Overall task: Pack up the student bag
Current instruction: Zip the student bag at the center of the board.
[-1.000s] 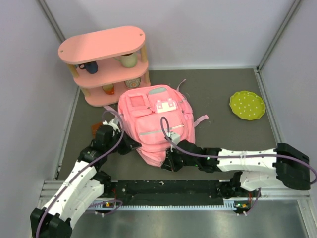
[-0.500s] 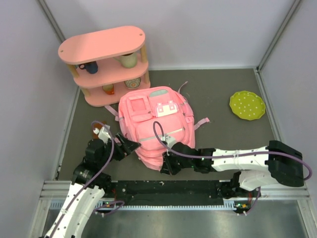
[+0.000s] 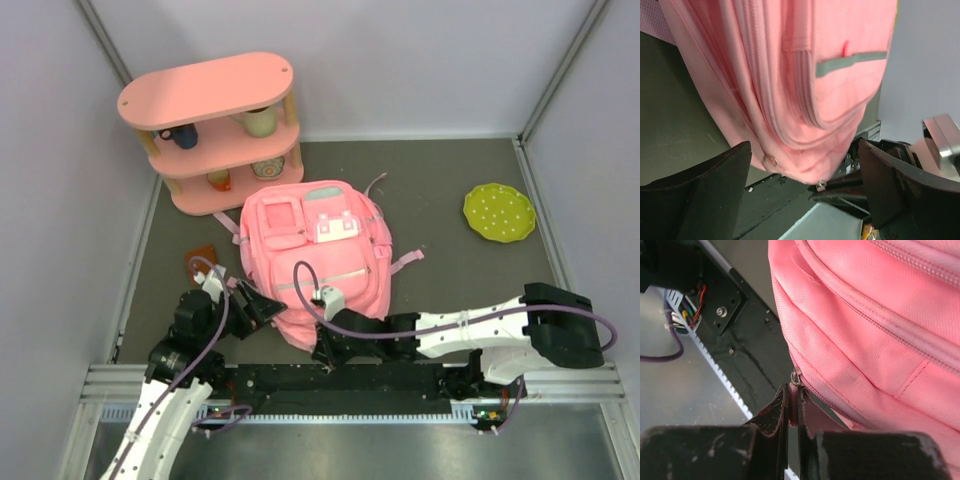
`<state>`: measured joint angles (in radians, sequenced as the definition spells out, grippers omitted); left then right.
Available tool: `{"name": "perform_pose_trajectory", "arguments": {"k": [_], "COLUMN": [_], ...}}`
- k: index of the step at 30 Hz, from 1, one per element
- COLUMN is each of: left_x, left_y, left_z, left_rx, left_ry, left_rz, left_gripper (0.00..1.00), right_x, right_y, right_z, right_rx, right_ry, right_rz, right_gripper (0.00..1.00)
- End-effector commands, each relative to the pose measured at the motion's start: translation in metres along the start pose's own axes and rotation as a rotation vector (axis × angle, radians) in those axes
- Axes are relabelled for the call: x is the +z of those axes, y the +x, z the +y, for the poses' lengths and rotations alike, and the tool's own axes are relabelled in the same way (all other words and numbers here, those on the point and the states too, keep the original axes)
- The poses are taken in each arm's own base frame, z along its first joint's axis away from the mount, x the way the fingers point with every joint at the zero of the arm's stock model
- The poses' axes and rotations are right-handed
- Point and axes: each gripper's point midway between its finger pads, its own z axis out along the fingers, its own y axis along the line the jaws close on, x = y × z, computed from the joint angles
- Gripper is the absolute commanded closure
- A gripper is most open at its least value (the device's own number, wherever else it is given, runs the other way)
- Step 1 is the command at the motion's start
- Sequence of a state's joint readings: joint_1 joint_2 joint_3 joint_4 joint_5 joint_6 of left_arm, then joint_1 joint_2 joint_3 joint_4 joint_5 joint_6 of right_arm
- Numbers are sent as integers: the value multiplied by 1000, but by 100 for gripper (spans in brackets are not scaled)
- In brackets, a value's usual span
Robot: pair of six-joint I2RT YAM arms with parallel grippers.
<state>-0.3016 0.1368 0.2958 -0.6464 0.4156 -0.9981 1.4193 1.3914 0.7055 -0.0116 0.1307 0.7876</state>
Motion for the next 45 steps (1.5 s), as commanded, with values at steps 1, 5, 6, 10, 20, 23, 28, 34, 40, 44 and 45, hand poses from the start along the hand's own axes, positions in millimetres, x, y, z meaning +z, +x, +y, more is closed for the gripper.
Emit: {"name": "perform_pose_trajectory", "arguments": {"k": [1,5,6,10,20,23,28,34,40,44,45], "left_x": [5,10,10,8,34,52,96,120,114,93,89], "left_y": [11,15,15,11,3,11,26,-11,-43,-80,-86], "left_z": [13,24,23,19,4,-16,-65,-88,-56,-21,-17], "left_rx": [-43,-62,-65,-64,20,119,346,421,405,381,385], "left_ry": [-12,-27,-23,-22,-13,1,-28,-63,-143,-221,-226], "left_rz": [41,41,42,24,87,154,292,215,191,91,75], "left_gripper": [9,9,9,10,79,98,100,100,100,100,100], "right_x": [-9,-16,-17,-17,-9,-10,-15,-18,-16,-24,-30], "right_y": [12,17,14,-9,-45,-38,-23,-29,-45,-24,-22], "right_z": [50,47,47,36,37,43,50,24,-14,-47,-54], "right_rx": [-30,-45,-55,-82,-106,-143,-202,-117,-73,-30,-11], "right_ry": [-117,-138,-139,-95,-151,-167,-145,-29,60,105,108], "right_rz": [0,0,-11,-56,-100,-98,-79,-135,-124,-77,-84], "right_gripper": [100,100,100,100,100,100,100,100,100,100,100]}}
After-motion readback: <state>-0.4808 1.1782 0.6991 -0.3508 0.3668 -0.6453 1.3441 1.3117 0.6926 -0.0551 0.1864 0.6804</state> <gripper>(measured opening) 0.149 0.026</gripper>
